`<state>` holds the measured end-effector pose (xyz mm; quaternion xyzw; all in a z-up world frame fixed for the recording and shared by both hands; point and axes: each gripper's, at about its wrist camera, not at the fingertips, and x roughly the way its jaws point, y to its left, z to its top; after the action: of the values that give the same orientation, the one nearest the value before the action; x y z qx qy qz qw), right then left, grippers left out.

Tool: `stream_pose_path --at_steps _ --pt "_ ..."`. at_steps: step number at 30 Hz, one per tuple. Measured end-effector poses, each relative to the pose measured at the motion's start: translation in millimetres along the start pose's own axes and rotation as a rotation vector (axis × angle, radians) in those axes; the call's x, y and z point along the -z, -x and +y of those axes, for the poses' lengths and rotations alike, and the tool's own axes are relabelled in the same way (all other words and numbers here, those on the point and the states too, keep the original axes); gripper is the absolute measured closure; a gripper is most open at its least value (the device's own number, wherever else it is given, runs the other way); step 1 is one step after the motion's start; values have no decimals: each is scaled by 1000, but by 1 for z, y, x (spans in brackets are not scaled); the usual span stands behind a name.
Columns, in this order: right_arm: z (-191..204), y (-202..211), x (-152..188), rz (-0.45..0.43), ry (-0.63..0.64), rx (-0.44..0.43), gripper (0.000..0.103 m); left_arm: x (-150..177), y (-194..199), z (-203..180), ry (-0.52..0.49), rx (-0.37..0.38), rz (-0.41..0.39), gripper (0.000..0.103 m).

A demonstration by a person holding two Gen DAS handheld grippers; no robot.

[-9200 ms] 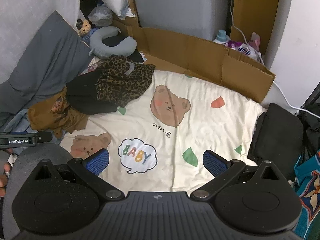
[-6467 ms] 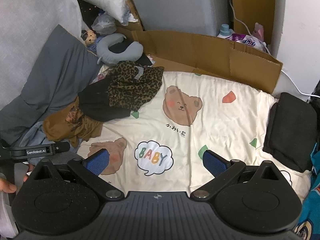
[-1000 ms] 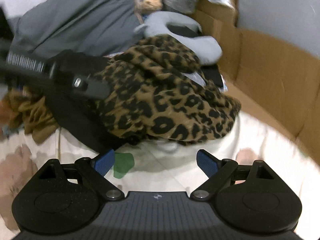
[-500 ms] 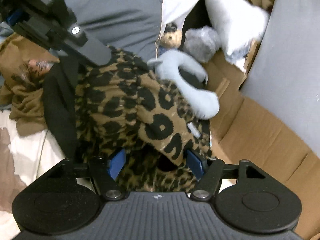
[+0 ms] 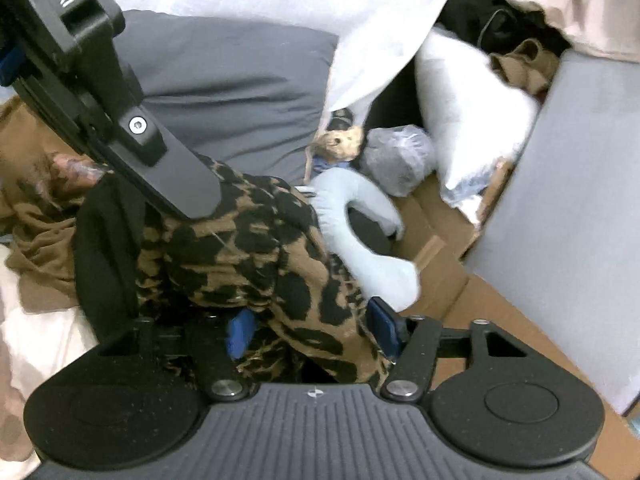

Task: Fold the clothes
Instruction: 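Lift the leopard-print garment off the pile with both tools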

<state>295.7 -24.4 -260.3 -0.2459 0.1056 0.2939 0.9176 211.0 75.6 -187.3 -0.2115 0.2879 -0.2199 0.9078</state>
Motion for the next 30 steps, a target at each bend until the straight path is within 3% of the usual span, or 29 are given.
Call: stream_pose_path --at_steps 1,2,5,8,15,19,21,25,30 --pt "-3 -2 2 17 -23 -34 85 1 -2 1 0 -14 7 98" --pt "-5 -3 4 34 -46 -67 97 1 -5 4 5 -32 20 97" --pt "-10 -3 12 73 -86 -125 100 4 -13 13 25 -73 59 93" --pt "-18 1 15 93 -133 -145 101 13 -16 20 49 -68 90 87" --pt "-47 24 24 133 -329 -152 102 39 -9 26 53 -58 168 56" --pt "-55 41 23 133 -380 -157 102 54 -12 33 45 -85 212 52" --pt "-58 49 22 138 -405 -163 102 62 -17 36 52 -96 224 45" --pt "-59 66 18 148 -440 -173 102 80 -36 41 58 -80 253 39" --pt "-58 87 15 162 -468 -181 102 93 -61 49 76 -96 236 32"
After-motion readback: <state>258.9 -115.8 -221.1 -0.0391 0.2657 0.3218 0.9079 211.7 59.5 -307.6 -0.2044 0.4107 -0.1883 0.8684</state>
